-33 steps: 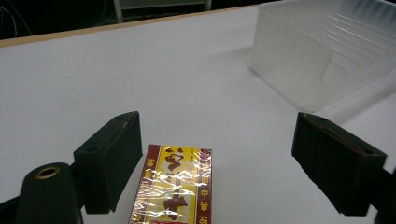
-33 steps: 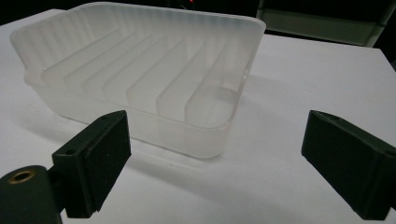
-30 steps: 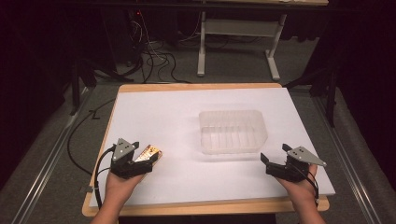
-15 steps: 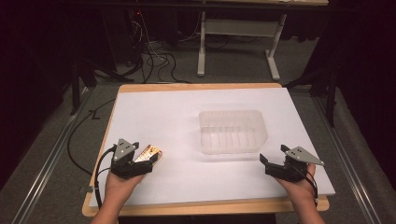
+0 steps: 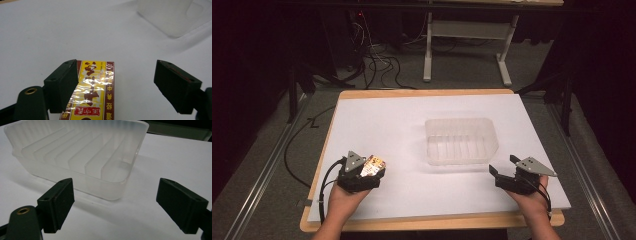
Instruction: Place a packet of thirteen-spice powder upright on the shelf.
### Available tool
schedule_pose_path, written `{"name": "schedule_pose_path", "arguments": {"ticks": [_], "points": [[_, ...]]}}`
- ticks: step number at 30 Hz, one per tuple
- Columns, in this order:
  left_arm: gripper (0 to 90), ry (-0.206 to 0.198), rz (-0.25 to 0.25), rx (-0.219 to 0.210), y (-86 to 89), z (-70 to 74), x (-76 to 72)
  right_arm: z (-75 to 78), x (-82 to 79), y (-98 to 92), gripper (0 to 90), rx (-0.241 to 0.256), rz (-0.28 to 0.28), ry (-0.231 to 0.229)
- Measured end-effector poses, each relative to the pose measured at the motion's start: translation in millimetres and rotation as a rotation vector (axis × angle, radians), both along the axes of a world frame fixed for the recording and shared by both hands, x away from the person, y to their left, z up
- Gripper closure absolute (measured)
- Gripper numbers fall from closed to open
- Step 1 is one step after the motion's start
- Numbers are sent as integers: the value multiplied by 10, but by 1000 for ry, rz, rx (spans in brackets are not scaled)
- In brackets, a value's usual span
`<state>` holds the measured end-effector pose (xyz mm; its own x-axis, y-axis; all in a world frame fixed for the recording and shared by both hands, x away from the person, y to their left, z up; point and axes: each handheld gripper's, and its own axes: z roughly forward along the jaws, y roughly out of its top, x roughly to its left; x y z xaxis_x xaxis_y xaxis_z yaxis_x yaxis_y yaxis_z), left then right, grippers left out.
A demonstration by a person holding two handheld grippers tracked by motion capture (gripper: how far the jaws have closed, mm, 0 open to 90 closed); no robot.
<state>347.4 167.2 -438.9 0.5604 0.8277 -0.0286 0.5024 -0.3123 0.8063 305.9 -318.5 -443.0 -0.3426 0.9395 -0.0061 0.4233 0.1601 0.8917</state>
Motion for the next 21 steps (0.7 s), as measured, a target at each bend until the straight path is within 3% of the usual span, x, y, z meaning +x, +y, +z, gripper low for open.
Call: {"name": "schedule_pose_path", "arguments": {"ticks": [7,13,19,21], "points": [[189,21,21,36,-9,-32,12,5,21,-26,175,23,24,24],[180,46,19,73,-31,-36,43,37,-2,6,167,7,27,4],[174,83,34,74,-35,2,89,25,-8,14,155,4,33,4],[174,96,28,104,-32,25,109,14,-1,6,152,8,31,11]]}}
